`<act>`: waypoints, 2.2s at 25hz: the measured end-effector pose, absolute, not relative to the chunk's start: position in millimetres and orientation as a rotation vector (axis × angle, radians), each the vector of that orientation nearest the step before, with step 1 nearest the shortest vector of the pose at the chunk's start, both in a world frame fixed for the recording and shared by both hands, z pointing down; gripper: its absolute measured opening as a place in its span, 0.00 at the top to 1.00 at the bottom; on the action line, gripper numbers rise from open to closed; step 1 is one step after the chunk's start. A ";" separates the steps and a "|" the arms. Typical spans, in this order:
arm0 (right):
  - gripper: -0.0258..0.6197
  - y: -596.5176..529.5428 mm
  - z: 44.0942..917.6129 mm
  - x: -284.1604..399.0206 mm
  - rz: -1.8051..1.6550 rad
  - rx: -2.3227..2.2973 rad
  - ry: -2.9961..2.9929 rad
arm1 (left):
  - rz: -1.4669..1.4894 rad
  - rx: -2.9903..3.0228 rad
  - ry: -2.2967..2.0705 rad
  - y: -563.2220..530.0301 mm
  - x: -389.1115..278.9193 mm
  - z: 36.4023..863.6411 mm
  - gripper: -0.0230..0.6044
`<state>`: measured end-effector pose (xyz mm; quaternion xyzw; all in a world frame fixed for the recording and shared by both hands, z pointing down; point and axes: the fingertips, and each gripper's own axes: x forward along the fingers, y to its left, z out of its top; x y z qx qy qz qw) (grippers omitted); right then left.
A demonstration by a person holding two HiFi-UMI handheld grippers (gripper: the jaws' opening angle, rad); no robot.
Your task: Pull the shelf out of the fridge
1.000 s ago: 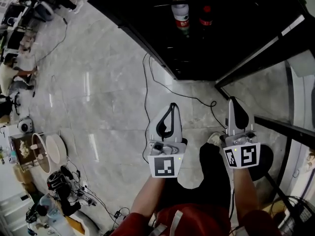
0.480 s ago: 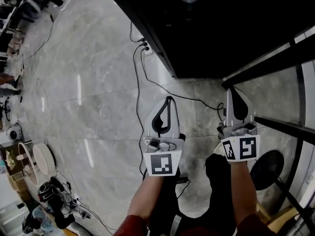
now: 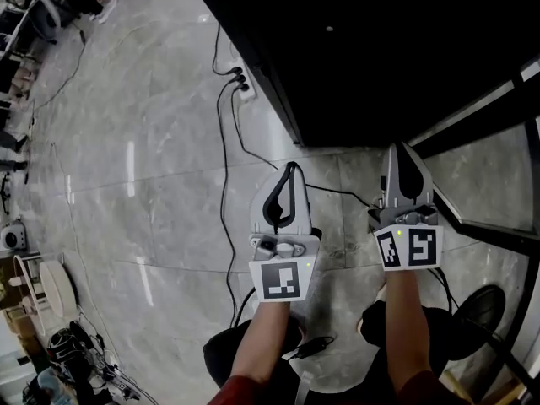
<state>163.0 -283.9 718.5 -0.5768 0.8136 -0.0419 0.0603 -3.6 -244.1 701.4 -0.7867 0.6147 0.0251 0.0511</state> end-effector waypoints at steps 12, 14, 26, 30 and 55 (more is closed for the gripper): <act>0.96 -308.4 756.3 165.4 -0.073 -1.718 2.327 | 0.174 -2.276 1.938 -271.3 -20.2 746.2 0.97; 0.96 -315.0 759.2 167.0 -0.104 -1.711 2.316 | 0.160 -2.292 1.909 -277.0 -17.2 746.9 0.97; 0.95 -349.7 751.4 175.1 -0.349 -1.634 2.187 | 0.108 -2.303 1.896 -289.8 -10.4 745.7 0.97; 0.86 -370.0 755.5 176.6 -0.516 -1.548 2.102 | 0.093 -2.294 1.900 -294.0 -10.6 745.8 0.97; 0.66 -497.3 762.3 171.6 -1.086 -1.084 1.491 | 0.069 -2.275 1.897 -293.4 -2.3 734.3 0.97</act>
